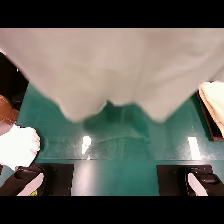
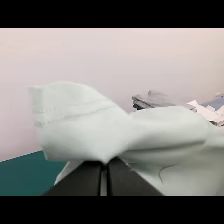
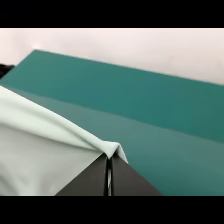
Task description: Fold the shirts.
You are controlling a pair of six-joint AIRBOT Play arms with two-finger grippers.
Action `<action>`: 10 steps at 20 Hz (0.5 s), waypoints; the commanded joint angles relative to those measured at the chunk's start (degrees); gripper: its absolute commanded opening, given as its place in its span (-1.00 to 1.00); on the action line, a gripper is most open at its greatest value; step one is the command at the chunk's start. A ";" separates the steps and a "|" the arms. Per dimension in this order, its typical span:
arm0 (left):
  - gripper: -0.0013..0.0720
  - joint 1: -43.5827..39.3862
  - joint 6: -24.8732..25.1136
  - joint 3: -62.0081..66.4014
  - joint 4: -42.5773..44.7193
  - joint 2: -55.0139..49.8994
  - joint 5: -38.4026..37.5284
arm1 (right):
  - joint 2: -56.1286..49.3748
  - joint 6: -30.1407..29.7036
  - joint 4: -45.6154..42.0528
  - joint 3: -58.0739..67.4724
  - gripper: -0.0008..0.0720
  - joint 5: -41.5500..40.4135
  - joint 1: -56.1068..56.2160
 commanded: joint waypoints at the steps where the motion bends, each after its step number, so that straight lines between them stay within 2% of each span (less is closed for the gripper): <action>1: -0.90 0.07 -0.44 -3.85 2.03 -2.78 0.50 | -5.20 5.57 -3.30 0.98 -0.94 9.62 -0.02; 3: -0.90 0.07 -0.46 -9.07 3.50 -7.34 -1.27 | -12.37 5.84 -3.91 0.96 -0.94 13.94 0.85; 5: -0.90 0.04 -0.46 -12.96 3.37 -14.21 -4.90 | -20.31 5.84 -3.89 0.46 -0.94 14.21 2.84; 8: -0.90 0.07 -0.22 -17.46 3.50 -26.58 -9.55 | -31.12 5.79 -3.87 -5.03 -0.94 8.72 5.64; 10: -0.90 0.07 0.02 -19.39 3.52 -34.47 -8.83 | -37.07 5.81 -3.74 -9.55 -0.94 2.36 6.78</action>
